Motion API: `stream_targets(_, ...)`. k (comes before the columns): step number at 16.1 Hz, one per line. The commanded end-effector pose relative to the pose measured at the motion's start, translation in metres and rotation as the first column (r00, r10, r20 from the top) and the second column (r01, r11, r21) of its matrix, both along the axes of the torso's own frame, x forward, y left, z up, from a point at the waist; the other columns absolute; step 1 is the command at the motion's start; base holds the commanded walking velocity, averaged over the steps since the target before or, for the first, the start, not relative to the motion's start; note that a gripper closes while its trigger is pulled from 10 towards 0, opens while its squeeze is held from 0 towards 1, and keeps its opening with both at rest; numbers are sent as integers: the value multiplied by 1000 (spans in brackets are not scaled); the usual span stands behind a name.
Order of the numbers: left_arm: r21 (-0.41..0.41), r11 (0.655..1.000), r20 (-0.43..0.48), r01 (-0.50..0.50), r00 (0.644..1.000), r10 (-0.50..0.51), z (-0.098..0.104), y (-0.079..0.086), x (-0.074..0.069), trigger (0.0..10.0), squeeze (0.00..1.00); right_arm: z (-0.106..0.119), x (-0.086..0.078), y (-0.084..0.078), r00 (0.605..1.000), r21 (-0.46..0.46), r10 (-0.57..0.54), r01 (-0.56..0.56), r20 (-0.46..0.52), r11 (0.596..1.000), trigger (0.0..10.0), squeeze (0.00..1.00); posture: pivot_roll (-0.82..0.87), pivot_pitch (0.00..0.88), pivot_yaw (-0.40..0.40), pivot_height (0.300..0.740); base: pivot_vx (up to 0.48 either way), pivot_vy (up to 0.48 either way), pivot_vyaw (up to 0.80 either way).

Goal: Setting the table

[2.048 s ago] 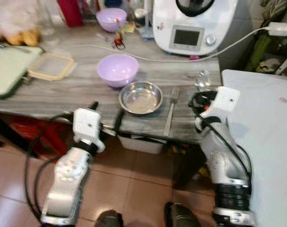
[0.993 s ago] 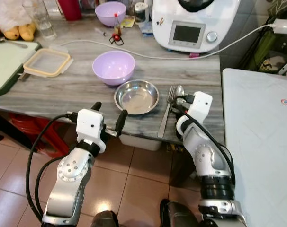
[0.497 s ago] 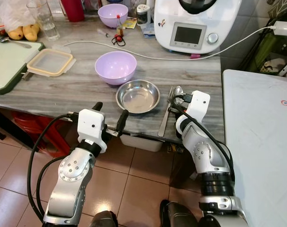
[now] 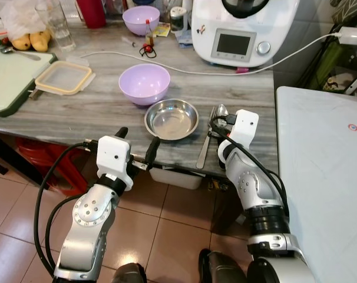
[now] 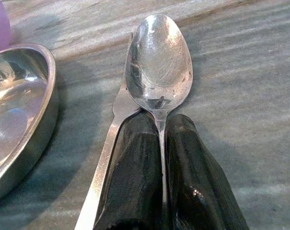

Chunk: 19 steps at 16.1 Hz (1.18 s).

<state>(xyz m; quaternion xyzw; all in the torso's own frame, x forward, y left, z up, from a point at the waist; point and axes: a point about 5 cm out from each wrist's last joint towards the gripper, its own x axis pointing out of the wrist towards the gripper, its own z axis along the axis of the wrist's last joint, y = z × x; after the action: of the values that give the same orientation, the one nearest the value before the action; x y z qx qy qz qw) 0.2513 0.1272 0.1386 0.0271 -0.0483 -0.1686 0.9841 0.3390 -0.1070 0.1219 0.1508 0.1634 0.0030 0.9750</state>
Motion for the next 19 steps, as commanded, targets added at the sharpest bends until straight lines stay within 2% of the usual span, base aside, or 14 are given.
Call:
stream_targets(1,6,1000,0,3,1000,-3,1,0,-2,10000,0,-2,1,2,1000,1,0,0,-10,1000,10000,0,22,134,48,740,0,0,0)
stream_targets(4,5,1000,0,4,1000,-4,1,0,-1,10000,0,-3,5,0,1000,7,2,-2,-6,1000,10000,0,21,136,49,740,0,0,0)
stream_targets(10,5,1000,-1,0,1000,0,1,1,-2,10000,0,4,12,10,998,44,44,-46,36,998,10000,0,29,137,47,740,0,0,0)
stream_targets(13,5,1000,-1,0,1000,0,1,1,-2,10000,0,4,12,10,998,55,48,-51,51,997,10000,0,25,138,49,740,0,0,0)
stream_targets(16,4,1000,1,3,1000,-3,1,0,-1,10000,0,6,11,2,998,36,23,-25,63,999,10000,0,24,137,48,740,0,0,0)
stream_targets(19,3,1000,1,-1,1000,1,1,1,-2,10000,0,14,2,-13,993,5,-53,53,105,999,10000,0,21,138,46,740,0,0,0)
